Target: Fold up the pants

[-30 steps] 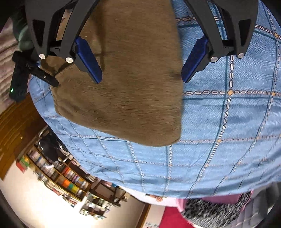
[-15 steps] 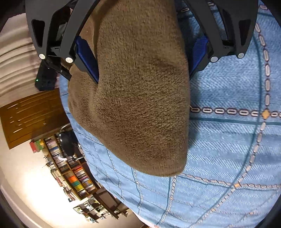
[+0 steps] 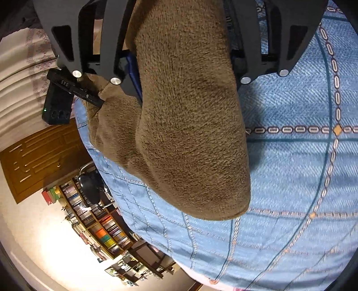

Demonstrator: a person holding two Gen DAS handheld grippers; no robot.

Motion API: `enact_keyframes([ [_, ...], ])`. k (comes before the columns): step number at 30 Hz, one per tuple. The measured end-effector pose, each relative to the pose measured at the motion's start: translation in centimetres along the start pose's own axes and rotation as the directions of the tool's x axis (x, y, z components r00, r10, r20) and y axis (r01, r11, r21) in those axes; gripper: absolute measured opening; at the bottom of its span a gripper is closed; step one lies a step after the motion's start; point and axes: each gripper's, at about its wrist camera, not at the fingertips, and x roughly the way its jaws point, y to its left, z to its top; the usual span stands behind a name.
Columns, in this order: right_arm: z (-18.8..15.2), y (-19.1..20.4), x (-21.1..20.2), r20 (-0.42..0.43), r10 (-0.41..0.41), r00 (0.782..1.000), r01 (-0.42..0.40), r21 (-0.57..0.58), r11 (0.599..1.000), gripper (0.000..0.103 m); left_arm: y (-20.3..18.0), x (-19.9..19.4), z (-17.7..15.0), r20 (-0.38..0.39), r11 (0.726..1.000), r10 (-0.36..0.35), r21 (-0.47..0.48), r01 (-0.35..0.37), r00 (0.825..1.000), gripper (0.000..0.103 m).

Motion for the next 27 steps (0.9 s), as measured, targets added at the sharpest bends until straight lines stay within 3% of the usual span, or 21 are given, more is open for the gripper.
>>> enact_keyframes([
  [6, 2.0, 0.8, -1.9, 0.065, 0.000, 0.998, 0.002, -0.031, 1.000, 0.048, -2.0, -0.8, 1.9, 0.039, 0.999, 0.020, 0.046, -0.022, 0.999, 0.054],
  [14, 8.4, 0.3, -2.5, 0.150, -0.043, 0.988, 0.053, -0.063, 0.997, 0.048, -4.7, 1.2, 8.5, 0.104, 0.994, 0.039, 0.101, -0.050, 0.994, 0.054],
  [27, 21.0, -4.5, 3.4, 0.196, -0.122, 0.973, 0.140, -0.081, 0.987, 0.048, -3.9, 9.7, 21.5, 0.136, 0.995, 0.057, 0.074, -0.068, 0.989, 0.054],
])
